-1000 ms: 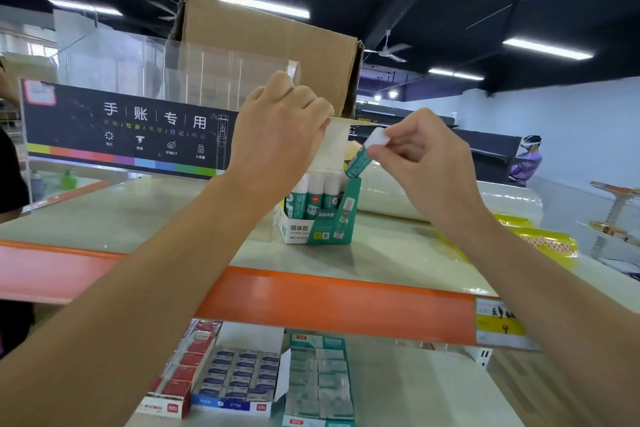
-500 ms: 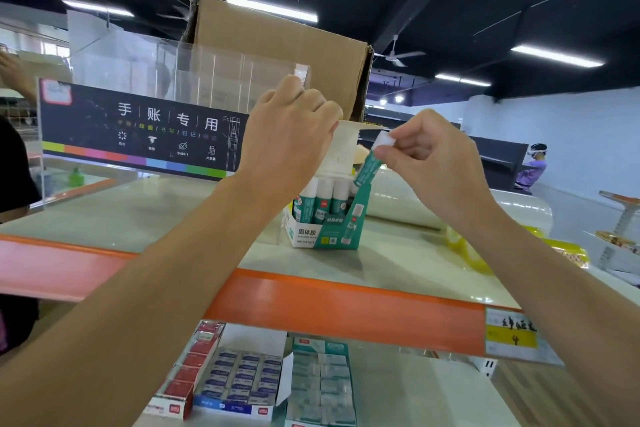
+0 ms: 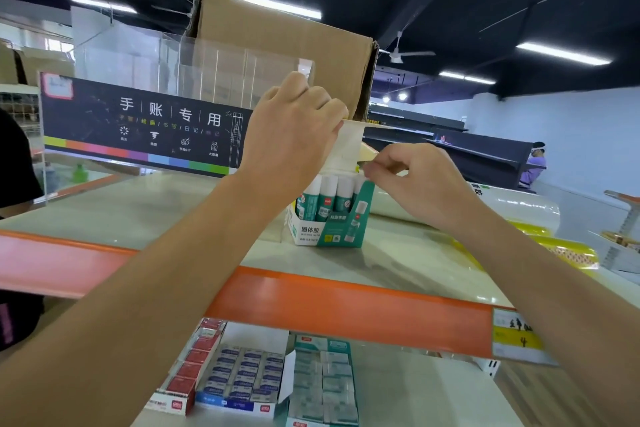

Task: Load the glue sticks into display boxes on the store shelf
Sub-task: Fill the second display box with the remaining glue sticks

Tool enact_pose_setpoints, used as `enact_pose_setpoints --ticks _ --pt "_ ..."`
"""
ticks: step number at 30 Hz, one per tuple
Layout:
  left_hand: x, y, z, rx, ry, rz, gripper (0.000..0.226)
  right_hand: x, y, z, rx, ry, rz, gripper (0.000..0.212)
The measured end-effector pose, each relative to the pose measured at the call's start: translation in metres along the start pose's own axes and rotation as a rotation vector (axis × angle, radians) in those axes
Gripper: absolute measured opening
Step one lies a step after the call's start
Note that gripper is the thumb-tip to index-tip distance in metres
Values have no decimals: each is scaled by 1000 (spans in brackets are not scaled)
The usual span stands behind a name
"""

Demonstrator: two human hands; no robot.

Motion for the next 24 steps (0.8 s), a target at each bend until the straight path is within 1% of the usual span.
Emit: enact_pose_setpoints --ticks 3,6,8,11,14,17,21,22,24 --pt "0 1 0 -13 4 -2 16 1 1 -2 -5 5 5 20" --pt "2 3 0 -20 16 -6 17 -2 0 -7 -10 -34 19 21" --pt "2 5 0 -34 8 -10 16 -6 0 -10 3 -54 39 25" --pt "1 6 -2 -55 -49 -39 15 -6 1 -13 0 -84 90 36" --pt "1 7 -4 -67 -95 -64 14 -5 10 -16 -72 -137 139 42" --pt "3 6 -3 -86 -161 -115 14 4 21 -15 -158 -72 274 46" --pt "12 9 -9 -110 -251 -216 6 13 20 -6 -214 -25 438 36" --pt "14 11 -12 -120 -272 -233 11 14 18 -3 -216 -25 453 32" --pt "15 17 -19 -149 -299 -249 30 12 15 4 -217 -41 457 26"
Point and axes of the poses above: each hand's wrist, its own z-axis towards the middle knuckle, its own x-axis out of the back of the hand, y = z × x, the point moved 10 cm from there along z, towards the middle knuckle, and after that the axes turned 15 degrees about z, right-handed, at the moved point
